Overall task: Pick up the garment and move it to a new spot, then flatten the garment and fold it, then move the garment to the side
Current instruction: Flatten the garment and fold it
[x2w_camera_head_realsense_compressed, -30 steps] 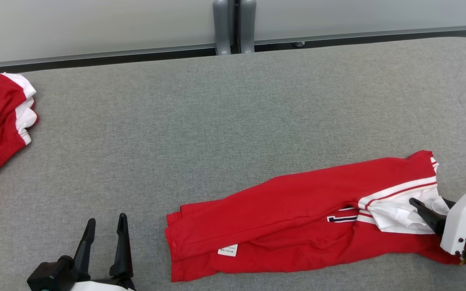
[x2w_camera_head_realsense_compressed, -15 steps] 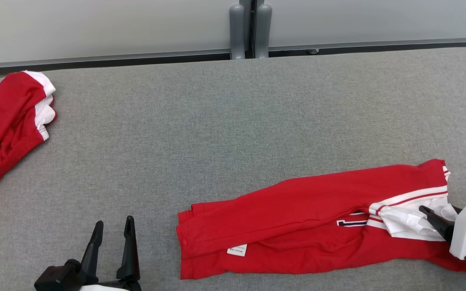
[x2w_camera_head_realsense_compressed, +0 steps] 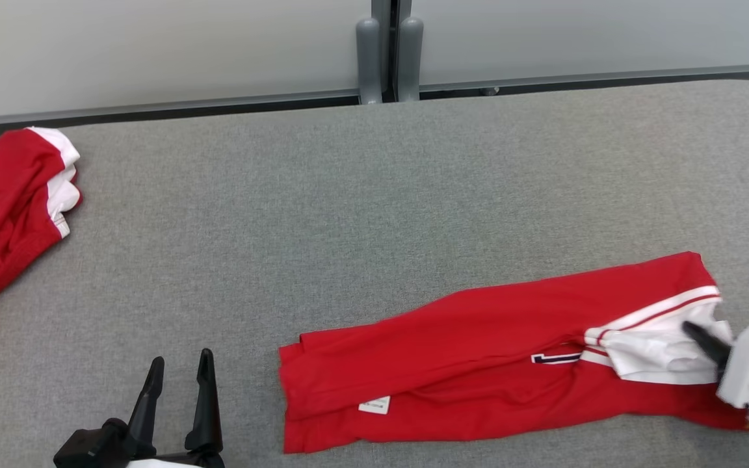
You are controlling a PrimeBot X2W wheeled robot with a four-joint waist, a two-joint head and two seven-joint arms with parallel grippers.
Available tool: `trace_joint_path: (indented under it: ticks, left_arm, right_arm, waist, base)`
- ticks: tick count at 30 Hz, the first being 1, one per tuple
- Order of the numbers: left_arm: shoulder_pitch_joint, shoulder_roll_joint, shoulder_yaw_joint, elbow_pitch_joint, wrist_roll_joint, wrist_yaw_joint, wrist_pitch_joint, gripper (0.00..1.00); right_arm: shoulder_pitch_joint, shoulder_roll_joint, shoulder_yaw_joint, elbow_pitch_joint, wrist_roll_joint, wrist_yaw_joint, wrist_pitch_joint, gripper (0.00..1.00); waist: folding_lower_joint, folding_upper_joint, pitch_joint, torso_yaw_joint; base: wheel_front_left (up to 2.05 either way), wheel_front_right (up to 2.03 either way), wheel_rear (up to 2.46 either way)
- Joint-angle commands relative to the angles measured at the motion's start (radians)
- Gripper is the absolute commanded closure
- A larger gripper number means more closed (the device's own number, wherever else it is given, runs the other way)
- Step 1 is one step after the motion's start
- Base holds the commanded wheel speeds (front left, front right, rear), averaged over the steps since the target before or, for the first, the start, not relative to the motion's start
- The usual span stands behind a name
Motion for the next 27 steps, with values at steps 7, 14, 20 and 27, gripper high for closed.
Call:
trace_joint_path:
  ticks: [7, 14, 20, 27]
  left_arm:
    - [0.014, -0.023, 0.014, 0.016, 0.007, -0.033, -0.005, 0.00]
    - [0.021, -0.047, 0.026, 0.036, 0.009, -0.055, -0.005, 0.00]
    - [0.042, -0.062, 0.034, 0.053, 0.003, -0.062, -0.005, 0.00]
    - [0.024, -0.067, 0.013, 0.068, -0.008, -0.065, -0.004, 0.00]
  right_arm:
    - [0.044, -0.190, -0.112, 0.009, 0.032, -0.001, 0.024, 1.00]
    - [0.050, -0.301, -0.196, -0.015, 0.014, -0.001, 0.059, 1.00]
    - [0.111, -0.194, -0.136, -0.280, 0.009, 0.000, 0.100, 1.00]
    - [0.151, 0.087, -0.017, -0.434, -0.094, 0.000, 0.089, 1.00]
  waist:
    - [0.0001, 0.0000, -0.055, -0.013]
    - [0.0001, 0.0000, -0.080, -0.010]
    - [0.0001, 0.0000, -0.126, -0.033]
    - [0.0001, 0.0000, -0.125, -0.048]
  base:
    - [0.00, 0.00, 0.00]
    - [0.00, 0.00, 0.00]
    - [0.00, 0.00, 0.00]
    - [0.00, 0.00, 0.00]
